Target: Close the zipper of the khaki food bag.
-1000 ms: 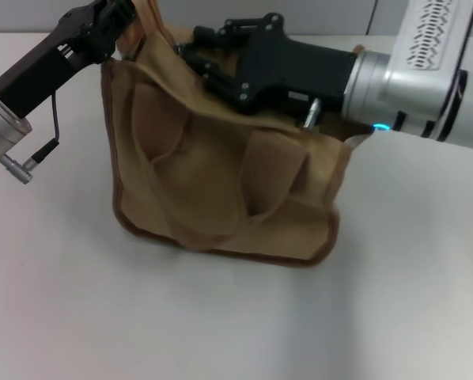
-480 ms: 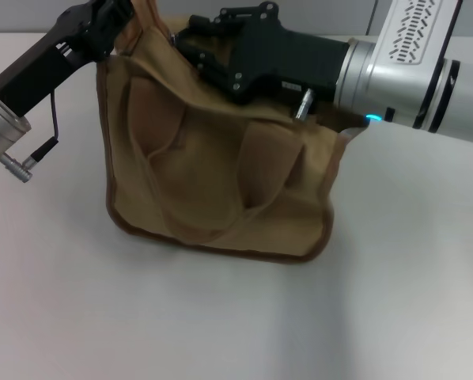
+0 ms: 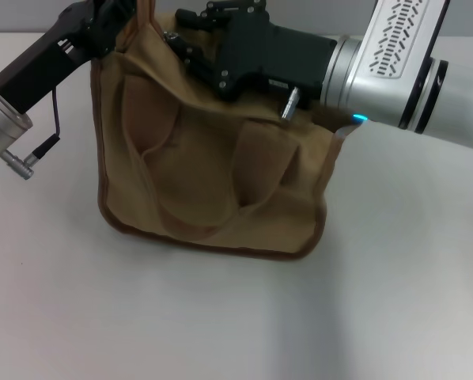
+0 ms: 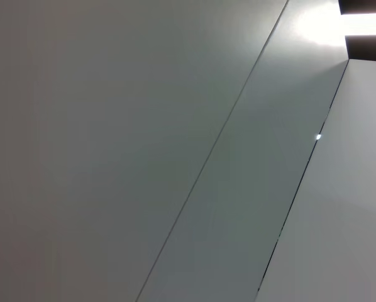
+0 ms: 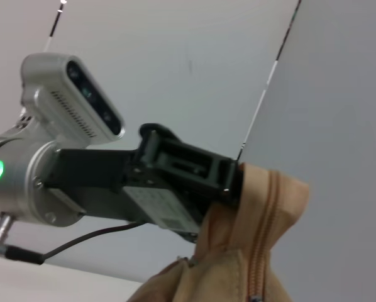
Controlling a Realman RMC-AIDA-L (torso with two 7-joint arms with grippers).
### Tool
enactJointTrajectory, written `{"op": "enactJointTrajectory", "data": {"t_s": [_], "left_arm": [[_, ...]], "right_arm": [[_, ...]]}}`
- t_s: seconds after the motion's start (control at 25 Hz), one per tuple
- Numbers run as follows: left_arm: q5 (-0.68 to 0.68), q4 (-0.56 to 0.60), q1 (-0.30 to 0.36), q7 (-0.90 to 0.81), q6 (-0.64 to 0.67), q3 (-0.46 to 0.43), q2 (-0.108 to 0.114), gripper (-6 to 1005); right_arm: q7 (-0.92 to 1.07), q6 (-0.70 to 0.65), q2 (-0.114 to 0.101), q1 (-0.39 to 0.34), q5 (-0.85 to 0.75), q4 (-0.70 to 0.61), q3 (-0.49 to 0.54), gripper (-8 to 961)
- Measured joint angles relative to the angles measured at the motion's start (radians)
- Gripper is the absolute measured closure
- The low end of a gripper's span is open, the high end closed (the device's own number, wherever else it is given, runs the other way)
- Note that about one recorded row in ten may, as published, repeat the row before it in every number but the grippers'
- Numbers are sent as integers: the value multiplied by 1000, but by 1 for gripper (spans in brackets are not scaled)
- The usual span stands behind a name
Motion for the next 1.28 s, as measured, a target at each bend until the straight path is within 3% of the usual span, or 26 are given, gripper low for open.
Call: {"op": "enactJointTrajectory", "data": {"t_s": [0.24, 0.68, 0.76, 1.28], "left_arm": [[0, 0, 5, 0, -2, -3, 1, 900], [1, 0, 9, 1, -4, -3, 1, 899], [0, 0, 10, 1, -4, -3, 1, 898], [-1, 0, 63, 4, -7, -75, 4, 897]], "right_arm": [[-3, 3, 0, 0, 6, 1, -9, 684], [-3, 3, 0, -1, 7, 4, -12, 845], [-3, 2, 0, -13, 10, 1, -9, 948], [-3, -14, 0, -87, 42, -12, -3, 949]]}}
